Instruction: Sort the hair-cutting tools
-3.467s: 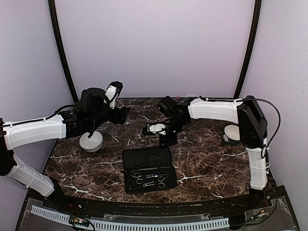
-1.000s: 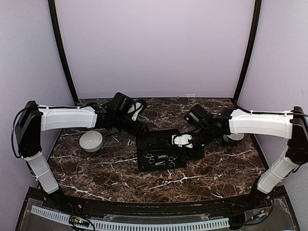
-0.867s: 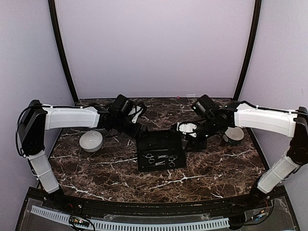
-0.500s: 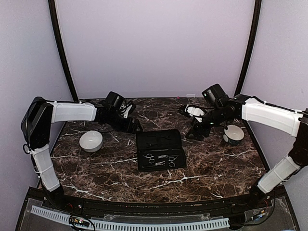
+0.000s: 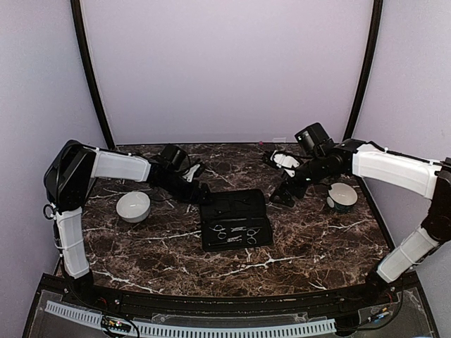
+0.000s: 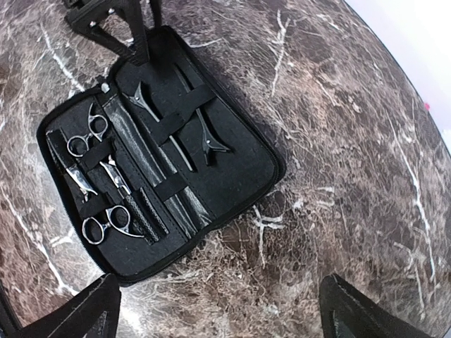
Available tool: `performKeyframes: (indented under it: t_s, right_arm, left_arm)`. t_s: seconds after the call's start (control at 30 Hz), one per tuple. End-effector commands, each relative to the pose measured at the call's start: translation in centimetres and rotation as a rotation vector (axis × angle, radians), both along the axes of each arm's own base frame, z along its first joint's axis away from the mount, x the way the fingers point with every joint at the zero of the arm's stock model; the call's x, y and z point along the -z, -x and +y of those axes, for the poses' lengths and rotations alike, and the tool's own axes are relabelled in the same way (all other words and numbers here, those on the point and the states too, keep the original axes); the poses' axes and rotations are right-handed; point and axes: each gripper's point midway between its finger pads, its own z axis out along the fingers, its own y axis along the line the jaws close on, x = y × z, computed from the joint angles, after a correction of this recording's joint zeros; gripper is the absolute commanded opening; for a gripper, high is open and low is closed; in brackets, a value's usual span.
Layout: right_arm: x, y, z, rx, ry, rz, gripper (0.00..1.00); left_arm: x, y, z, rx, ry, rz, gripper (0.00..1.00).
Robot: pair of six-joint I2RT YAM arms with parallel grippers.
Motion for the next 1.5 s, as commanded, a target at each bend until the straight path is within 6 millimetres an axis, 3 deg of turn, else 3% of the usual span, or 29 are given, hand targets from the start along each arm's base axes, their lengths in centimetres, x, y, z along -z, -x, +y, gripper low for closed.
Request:
performKeyframes:
  t_s: [0.0,0.27,0.43,0.83,1.0,1.07,1.13,1.3,1.47]
  right_arm:
    - [0.0,-0.4,0.0,0.011,-0.011,-0.005,1.0]
    - [-1.2,-1.0,-0.5,0.038,-0.01,-0.076,1.0]
    - [-0.3,-0.7,-1.3,0.051,0.016,-0.078,1.0]
    - [-0.9,-1.5,-2.0,0.093,0.045,-0.109,0.99]
    - [-0.6,-1.6,-2.1,0.1,0.057,-0.101,1.0]
    - [-1.7,-2.0,-1.8,0.1,0.044,-0.12,1.0]
    - [-1.6,-2.0,-1.8,0.098,0.048,-0.117,1.0]
    - [-1.4,-2.1,-1.7,0.096,0.05,-0.11,1.0]
    - [-1.3,-1.9,-1.5,0.085,0.046,-0.099,1.0]
  left_arm:
    - [-2.8,0.8,-2.5,0.115,0.174,0.015,0.79]
    - [-6.2,2.9,-4.2,0.254,0.338,0.034,0.65]
    - [-7.5,4.1,-4.4,0.31,0.384,0.046,0.58]
    - [-9.5,6.7,-4.0,0.392,0.397,0.084,0.61]
    - [-8.0,9.0,-4.8,0.442,0.364,0.165,0.62]
    - [-7.1,9.8,-4.9,0.46,0.329,0.178,0.62]
    - [-6.4,11.8,-6.1,0.509,0.303,0.189,0.63]
    - [-2.6,14.0,-6.7,0.542,0.191,0.258,0.63]
    - [0.4,14.4,-6.3,0.537,0.065,0.276,0.62]
